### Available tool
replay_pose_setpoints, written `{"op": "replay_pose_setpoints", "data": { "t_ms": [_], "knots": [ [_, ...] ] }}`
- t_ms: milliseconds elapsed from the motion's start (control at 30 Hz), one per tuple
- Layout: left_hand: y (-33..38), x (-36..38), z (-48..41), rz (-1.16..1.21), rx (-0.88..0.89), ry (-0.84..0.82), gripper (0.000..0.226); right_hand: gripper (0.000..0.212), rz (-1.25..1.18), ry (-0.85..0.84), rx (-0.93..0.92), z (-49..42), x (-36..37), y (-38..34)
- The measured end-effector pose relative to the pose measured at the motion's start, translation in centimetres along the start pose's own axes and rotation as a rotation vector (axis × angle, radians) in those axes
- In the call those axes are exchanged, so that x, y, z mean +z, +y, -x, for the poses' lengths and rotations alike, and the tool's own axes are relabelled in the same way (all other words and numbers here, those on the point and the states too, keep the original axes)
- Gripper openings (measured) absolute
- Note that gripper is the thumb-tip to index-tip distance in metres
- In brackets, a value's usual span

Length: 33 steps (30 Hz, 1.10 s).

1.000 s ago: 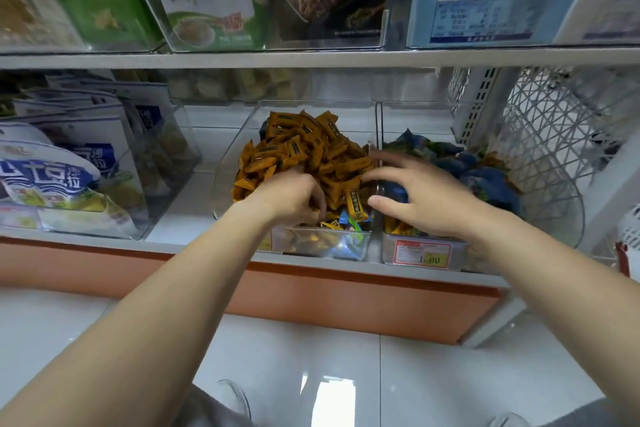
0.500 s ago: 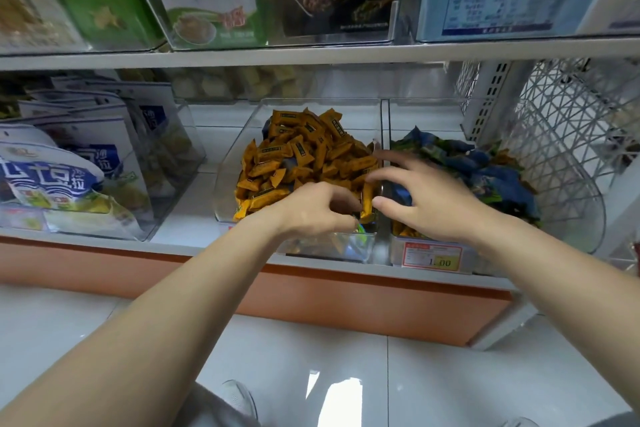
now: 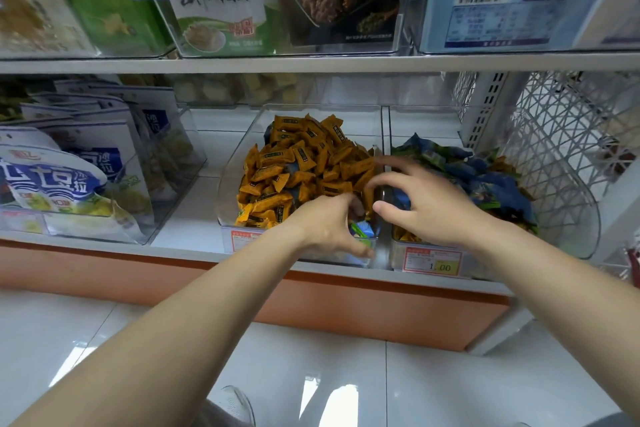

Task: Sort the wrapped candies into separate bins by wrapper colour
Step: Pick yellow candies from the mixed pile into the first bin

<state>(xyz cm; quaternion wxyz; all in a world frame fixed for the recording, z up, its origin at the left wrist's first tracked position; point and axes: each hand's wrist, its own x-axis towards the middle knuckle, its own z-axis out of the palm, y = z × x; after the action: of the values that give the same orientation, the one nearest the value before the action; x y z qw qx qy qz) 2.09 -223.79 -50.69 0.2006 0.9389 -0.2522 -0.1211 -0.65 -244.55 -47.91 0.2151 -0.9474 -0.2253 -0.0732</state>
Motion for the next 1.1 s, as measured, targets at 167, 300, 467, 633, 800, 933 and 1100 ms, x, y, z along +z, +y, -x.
{"op": "replay_pose_setpoints", "data": {
  "t_ms": [167, 300, 467, 633, 800, 933, 1100],
  "knots": [
    [0.5, -0.2, 0.2, -0.126, 0.054, -0.070, 0.056, 0.038, -0.004, 0.002, -0.010, 0.0, 0.0, 0.1],
    [0.5, -0.9, 0.8, 0.017, 0.106, -0.120, 0.036, 0.038, -0.009, -0.009, -0.010, -0.1, 0.0, 0.3],
    [0.4, -1.6, 1.6, 0.140, 0.169, -0.176, 0.041, 0.037, -0.018, -0.013, -0.014, -0.1, 0.0, 0.5],
    [0.1, -2.2, 2.0, 0.270, 0.129, -0.163, 0.029, 0.038, -0.004, -0.030, -0.007, -0.1, -0.1, 0.4],
    [-0.3, -3.2, 2.0, 0.387, 0.069, -0.121, 0.022, 0.040, 0.021, -0.043, 0.000, 0.1, -0.4, 0.0],
    [-0.7, -3.3, 1.9, 0.451, -0.002, 0.003, 0.029, 0.045, 0.047, -0.073, 0.028, 0.2, -0.7, -0.5],
    [-0.7, -3.2, 1.7, 0.662, -0.070, 0.384, 0.016, 0.056, 0.052, 0.142, 0.052, -0.1, -1.0, -2.5]
  ]
}}
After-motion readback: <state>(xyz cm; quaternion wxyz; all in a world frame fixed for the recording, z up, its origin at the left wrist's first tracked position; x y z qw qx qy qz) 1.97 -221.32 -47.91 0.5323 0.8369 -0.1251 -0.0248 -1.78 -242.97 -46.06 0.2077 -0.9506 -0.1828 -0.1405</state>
